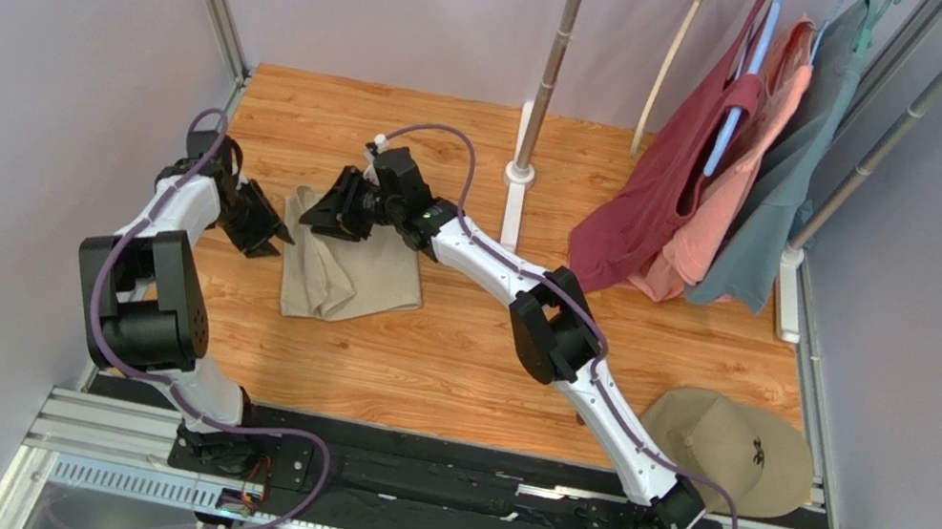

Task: Fold the napkin into a case and place the utensils inside
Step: Fold the rectangle-folded napkin at the center of the board, then move the square-folded napkin to the center of the board.

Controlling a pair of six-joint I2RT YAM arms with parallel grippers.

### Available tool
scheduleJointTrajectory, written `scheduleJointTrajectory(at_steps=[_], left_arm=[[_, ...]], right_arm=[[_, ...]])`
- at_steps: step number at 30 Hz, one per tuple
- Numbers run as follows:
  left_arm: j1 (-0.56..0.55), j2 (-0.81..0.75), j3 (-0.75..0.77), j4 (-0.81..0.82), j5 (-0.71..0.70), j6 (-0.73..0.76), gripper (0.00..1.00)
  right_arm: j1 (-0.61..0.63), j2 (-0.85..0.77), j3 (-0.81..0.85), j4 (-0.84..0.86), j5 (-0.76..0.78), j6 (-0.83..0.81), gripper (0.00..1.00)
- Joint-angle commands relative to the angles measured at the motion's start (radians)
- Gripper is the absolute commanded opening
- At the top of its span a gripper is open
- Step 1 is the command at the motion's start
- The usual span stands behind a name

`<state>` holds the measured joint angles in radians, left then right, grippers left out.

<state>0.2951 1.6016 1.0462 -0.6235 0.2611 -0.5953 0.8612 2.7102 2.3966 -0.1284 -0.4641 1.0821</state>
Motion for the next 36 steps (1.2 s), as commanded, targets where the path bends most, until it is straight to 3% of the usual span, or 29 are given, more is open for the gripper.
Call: scheduleJointTrajectory(at_steps=[1, 2, 3, 8, 11, 14, 17, 19, 22, 25, 28, 32, 36], left_arm=[[0.053, -0.038, 0.029, -0.025, 0.021, 0.019, 0.43], [0.070, -0.054, 0.038, -0.027, 0.023, 0.020, 0.43], [0.091, -0.069, 0.043, -0.028, 0.011, 0.025, 0.43], [0.087, -0.164, 0.078, -0.036, 0.001, 0.077, 0.37], [-0.008, -0.116, 0.121, -0.022, 0.049, 0.113, 0.33], [-0.152, 0.021, 0.253, -0.105, 0.024, 0.149, 0.22], [-0.250, 0.133, 0.354, -0.132, -0.037, 0.164, 0.21], [-0.289, 0.249, 0.478, -0.200, -0.111, 0.176, 0.20], [-0.355, 0.374, 0.593, -0.292, -0.170, 0.196, 0.20], [-0.387, 0.405, 0.603, -0.306, -0.200, 0.178, 0.18], [-0.392, 0.312, 0.508, -0.228, -0.166, 0.140, 0.19], [-0.392, 0.196, 0.462, -0.191, -0.137, 0.143, 0.24], [-0.392, 0.118, 0.459, -0.208, -0.076, 0.161, 0.28]], right_arm=[[-0.008, 0.005, 0.090, -0.003, -0.083, -0.025, 0.58], [-0.019, -0.015, 0.082, -0.040, -0.102, -0.052, 0.67], [-0.027, -0.038, 0.029, -0.053, -0.114, -0.077, 0.70], [-0.080, -0.307, -0.256, -0.169, -0.093, -0.316, 0.71], [-0.088, -0.394, -0.381, -0.278, -0.044, -0.453, 0.71], [-0.088, -0.487, -0.563, -0.263, -0.031, -0.494, 0.62], [-0.085, -0.512, -0.669, -0.223, -0.063, -0.492, 0.41], [-0.083, -0.498, -0.686, -0.214, -0.077, -0.488, 0.32], [-0.080, -0.495, -0.718, -0.205, -0.024, -0.502, 0.29], [-0.090, -0.462, -0.718, -0.197, 0.007, -0.525, 0.29], [-0.119, -0.448, -0.726, -0.235, 0.037, -0.556, 0.25], [-0.175, -0.438, -0.735, -0.330, 0.205, -0.657, 0.24], [-0.238, -0.373, -0.621, -0.375, 0.292, -0.734, 0.23]])
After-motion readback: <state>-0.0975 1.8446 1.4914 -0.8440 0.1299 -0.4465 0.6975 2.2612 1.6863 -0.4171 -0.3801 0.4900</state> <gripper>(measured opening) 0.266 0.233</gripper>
